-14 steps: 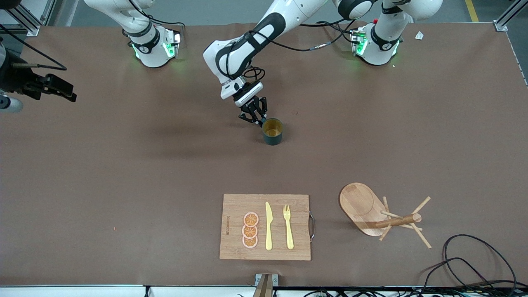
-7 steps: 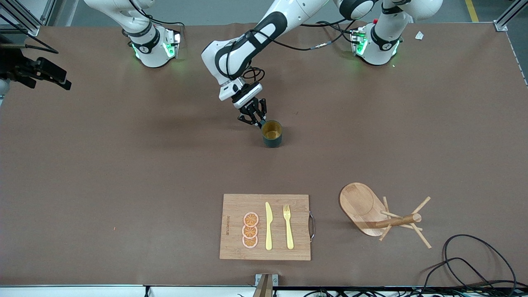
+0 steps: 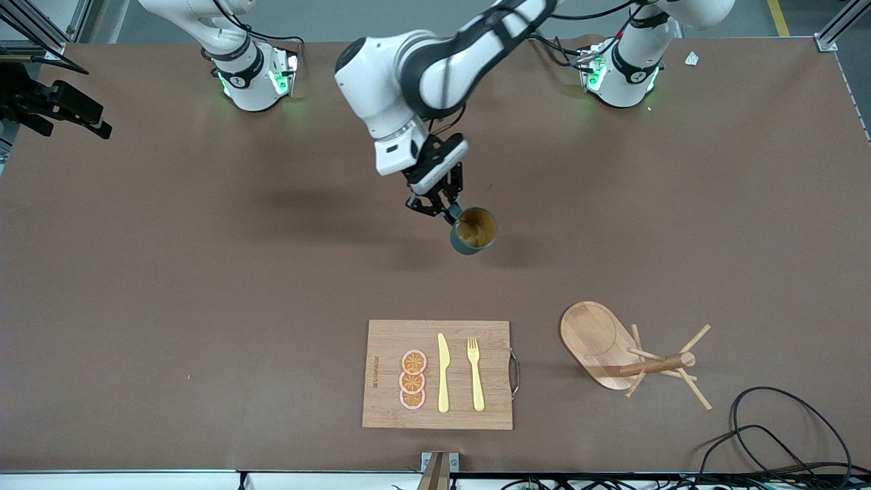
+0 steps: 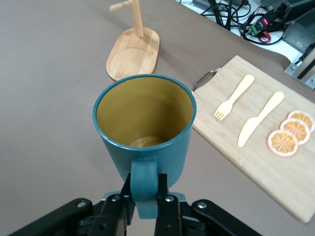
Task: Pass cup and hang on rack
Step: 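Lift the mug with the left gripper and carry it to the rack, then hook the mug handle onto a rack peg with the left gripper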
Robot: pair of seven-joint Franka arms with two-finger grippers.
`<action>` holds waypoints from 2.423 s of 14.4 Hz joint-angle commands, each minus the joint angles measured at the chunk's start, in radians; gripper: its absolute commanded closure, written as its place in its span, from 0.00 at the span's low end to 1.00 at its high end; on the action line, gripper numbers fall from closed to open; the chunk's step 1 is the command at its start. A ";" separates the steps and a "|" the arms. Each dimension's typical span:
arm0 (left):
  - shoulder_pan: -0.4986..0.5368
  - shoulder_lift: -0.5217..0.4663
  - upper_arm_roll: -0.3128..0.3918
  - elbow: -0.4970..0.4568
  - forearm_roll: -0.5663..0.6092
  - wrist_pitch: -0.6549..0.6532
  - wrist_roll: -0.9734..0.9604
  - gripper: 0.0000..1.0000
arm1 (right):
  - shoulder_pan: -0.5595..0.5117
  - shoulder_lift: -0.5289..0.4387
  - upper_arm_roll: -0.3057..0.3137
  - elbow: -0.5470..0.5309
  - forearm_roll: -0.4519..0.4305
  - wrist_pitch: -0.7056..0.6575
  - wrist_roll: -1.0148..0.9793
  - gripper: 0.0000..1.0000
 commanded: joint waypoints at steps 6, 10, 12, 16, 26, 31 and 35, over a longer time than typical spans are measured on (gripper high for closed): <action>0.403 -0.246 -0.006 -0.033 -0.492 0.064 0.437 1.00 | -0.040 -0.014 -0.019 -0.015 0.019 0.000 -0.099 0.00; 0.591 -0.256 -0.006 0.001 -0.753 0.092 0.543 1.00 | -0.037 0.050 -0.022 0.007 0.017 0.009 -0.087 0.00; 0.650 -0.247 -0.004 -0.002 -0.898 0.142 0.545 1.00 | -0.019 0.052 -0.018 0.037 0.014 0.008 -0.008 0.00; 0.764 -0.213 -0.001 -0.002 -1.220 0.216 0.548 1.00 | 0.002 0.053 -0.022 0.065 0.008 0.008 0.028 0.00; 0.931 -0.027 -0.003 -0.004 -1.692 0.214 0.870 1.00 | 0.003 0.036 -0.018 0.065 -0.021 -0.083 -0.026 0.00; 0.956 0.042 -0.008 0.001 -1.698 0.217 0.953 1.00 | 0.008 0.039 -0.015 0.068 -0.026 -0.058 -0.030 0.00; 0.971 0.054 0.000 -0.002 -1.703 0.218 0.982 1.00 | 0.008 0.039 -0.016 0.068 -0.039 -0.052 -0.078 0.00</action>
